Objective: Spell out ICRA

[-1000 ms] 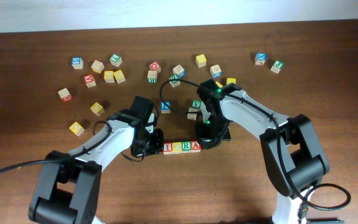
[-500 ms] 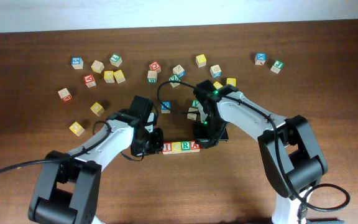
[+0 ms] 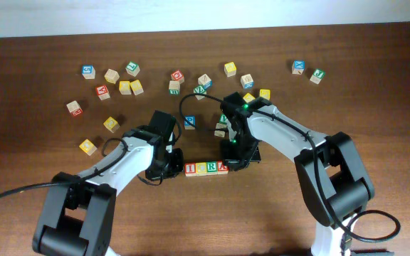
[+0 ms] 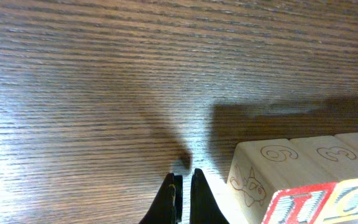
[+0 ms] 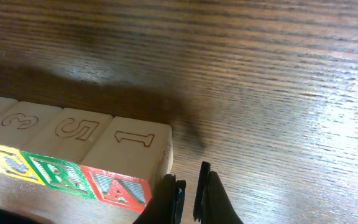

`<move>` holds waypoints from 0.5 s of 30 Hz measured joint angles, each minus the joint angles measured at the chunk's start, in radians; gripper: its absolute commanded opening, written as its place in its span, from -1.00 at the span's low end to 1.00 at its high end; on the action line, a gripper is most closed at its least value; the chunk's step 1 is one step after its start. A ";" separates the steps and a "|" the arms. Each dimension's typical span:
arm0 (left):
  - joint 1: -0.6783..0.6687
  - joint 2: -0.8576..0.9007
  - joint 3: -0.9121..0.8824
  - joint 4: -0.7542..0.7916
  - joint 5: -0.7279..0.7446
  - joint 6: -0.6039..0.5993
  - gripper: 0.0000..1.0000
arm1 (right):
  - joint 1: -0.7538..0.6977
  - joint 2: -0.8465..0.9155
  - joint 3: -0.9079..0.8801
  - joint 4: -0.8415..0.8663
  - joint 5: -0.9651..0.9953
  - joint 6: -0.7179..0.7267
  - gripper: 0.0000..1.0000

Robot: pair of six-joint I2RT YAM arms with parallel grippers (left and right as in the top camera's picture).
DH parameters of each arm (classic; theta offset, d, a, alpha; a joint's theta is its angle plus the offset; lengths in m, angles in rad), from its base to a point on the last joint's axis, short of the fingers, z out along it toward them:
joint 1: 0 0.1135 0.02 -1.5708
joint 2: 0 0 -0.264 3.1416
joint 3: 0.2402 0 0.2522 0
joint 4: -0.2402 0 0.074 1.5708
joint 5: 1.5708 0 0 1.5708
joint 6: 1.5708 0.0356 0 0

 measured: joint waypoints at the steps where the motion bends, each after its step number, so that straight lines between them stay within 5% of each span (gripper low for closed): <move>1: 0.000 0.000 0.000 0.000 -0.006 0.000 -1.00 | 0.000 0.000 0.000 -0.005 0.006 0.000 -0.92; 8: 0.019 0.000 0.009 -0.045 -0.037 0.000 -1.00 | -0.058 0.000 0.000 -0.022 0.044 0.000 -0.91; 15: 0.090 -0.143 0.158 -0.237 -0.135 0.000 -0.92 | -0.138 -0.143 0.118 -0.278 0.166 0.000 -0.91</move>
